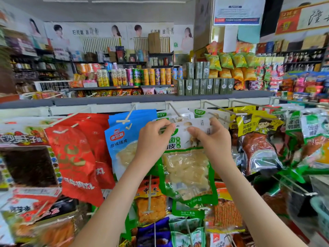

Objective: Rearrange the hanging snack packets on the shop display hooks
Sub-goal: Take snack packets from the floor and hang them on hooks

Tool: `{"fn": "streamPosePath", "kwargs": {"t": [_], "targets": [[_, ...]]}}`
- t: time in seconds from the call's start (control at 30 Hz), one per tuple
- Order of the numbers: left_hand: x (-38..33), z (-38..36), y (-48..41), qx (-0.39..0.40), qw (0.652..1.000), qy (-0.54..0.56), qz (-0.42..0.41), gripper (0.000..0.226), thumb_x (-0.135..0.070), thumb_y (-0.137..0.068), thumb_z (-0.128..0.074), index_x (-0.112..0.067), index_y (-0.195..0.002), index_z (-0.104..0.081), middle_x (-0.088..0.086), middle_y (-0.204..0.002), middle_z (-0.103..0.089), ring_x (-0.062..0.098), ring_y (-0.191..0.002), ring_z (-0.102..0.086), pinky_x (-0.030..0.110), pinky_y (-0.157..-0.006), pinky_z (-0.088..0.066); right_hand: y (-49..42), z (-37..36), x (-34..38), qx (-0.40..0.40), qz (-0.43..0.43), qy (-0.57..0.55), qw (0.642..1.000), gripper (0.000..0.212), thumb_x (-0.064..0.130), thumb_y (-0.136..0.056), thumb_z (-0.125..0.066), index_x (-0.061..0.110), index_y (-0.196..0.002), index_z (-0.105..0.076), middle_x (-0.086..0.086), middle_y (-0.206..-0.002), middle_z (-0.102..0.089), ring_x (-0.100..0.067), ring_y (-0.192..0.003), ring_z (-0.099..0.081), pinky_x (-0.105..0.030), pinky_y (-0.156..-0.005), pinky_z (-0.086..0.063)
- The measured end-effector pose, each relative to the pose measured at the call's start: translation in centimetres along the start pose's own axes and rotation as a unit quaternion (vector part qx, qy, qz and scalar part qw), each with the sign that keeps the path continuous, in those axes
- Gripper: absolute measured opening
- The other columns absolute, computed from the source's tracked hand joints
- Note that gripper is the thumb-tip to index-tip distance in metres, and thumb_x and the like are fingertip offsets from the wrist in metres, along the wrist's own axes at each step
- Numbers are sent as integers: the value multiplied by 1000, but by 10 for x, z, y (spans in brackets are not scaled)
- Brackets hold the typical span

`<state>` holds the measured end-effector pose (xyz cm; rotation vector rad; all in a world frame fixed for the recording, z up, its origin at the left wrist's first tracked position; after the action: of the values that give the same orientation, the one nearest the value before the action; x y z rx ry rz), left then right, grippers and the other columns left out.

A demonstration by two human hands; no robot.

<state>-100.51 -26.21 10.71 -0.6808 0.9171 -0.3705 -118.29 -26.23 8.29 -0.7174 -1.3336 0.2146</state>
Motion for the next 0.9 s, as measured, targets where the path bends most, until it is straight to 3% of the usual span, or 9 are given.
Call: {"fn": "streamPosePath", "kwargs": {"t": [0.07,0.2,0.27,0.37,0.43,0.53,0.63,0.77,0.9], "targets": [[0,-3,-2,12,1000,-1,13,21,-30,-92,-55,-17,-86,-70,-8,-85,-69,6,-85,-60,26,-78,-47,-2,1,-3,-2,-5,5,1000,31,26,-74,-76,6,-80,-54,-20,-73,-63,-16,-58,-50,-42,-54,-46],[9,-9,-11,25,998,-15,48,21,-31,-92,-54,-19,-89,-71,-9,-90,-68,5,-82,-57,23,-70,-43,-6,-1,-9,-13,-15,30,999,24,26,-75,-76,15,-77,-54,-1,-72,-65,-11,-59,-56,-25,-54,-45],[15,-15,-14,30,997,-41,50,23,-31,-94,-53,-17,-92,-71,-7,-94,-68,5,-84,-55,25,-74,-43,-8,-4,-15,-16,-23,43,999,21,25,-77,-74,17,-81,-55,4,-74,-64,-6,-62,-57,-14,-52,-42],[22,-22,-20,19,995,-89,41,25,-32,-96,-49,-16,-94,-68,0,-94,-69,17,-90,-57,33,-79,-45,-11,-1,-28,-45,-47,63,996,22,26,-80,-71,17,-91,-55,5,-83,-63,-11,-75,-60,-19,-60,-43],[23,-23,-23,-14,986,-165,31,24,-33,-96,-48,-16,-96,-66,0,-95,-66,23,-97,-52,35,-78,-39,-12,3,-35,-64,-58,72,994,15,23,-83,-67,17,-91,-56,3,-83,-63,-15,-80,-61,-17,-59,-41],[16,-17,-7,-128,952,-278,21,28,-26,-88,-59,-15,-113,-57,8,-115,-55,28,-110,-43,42,-90,-33,-4,11,-38,-93,-39,53,993,5,17,-87,-62,16,-84,-59,5,-77,-65,-12,-73,-61,-8,-54,-40],[5,-26,39,-215,945,-241,-51,36,-22,-82,-64,-9,-112,-49,11,-113,-49,26,-104,-42,43,-85,-41,7,26,-36,-120,-13,21,992,14,11,-88,-60,19,-76,-57,9,-75,-64,-6,-64,-56,-8,-55,-40],[-11,-71,68,-131,947,-241,-166,39,-36,-90,-48,-9,-117,-44,10,-112,-54,23,-103,-47,38,-85,-46,12,50,-33,-117,8,-19,993,15,2,-88,-57,11,-76,-54,-3,-69,-61,-9,-59,-55,-12,-53,-43],[-32,-81,50,-114,957,-244,-109,57,-53,-88,-41,-9,-123,-49,9,-116,-58,24,-106,-50,32,-92,-34,7,69,-23,-88,32,5,996,20,-1,-88,-53,15,-76,-54,-4,-66,-56,-8,-58,-50,-19,-56,-42]]}}
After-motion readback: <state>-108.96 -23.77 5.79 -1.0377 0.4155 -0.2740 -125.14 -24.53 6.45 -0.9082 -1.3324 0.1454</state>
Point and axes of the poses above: each hand's wrist, its own y-axis away from the middle knuckle, its own z-axis out of the back of the hand, x = y × z, the point moved 8 cm from there along -y, towards the middle knuckle
